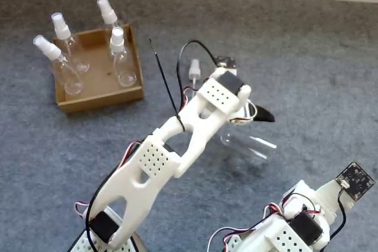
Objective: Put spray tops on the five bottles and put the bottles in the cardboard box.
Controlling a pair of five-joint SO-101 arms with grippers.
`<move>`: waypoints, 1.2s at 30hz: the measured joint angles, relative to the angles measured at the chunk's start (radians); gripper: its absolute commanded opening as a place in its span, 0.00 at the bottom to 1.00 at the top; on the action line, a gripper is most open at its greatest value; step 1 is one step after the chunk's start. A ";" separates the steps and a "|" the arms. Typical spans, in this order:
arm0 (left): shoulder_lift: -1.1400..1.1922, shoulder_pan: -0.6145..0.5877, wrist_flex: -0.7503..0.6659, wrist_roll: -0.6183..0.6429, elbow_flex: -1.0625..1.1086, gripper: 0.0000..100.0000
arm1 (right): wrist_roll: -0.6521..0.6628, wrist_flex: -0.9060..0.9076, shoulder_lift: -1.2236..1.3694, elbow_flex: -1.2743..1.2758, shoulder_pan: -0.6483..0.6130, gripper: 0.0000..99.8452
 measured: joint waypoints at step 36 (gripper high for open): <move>0.000 -0.061 -0.011 -0.247 -0.003 0.19 | 0.000 0.000 0.000 0.000 0.000 0.01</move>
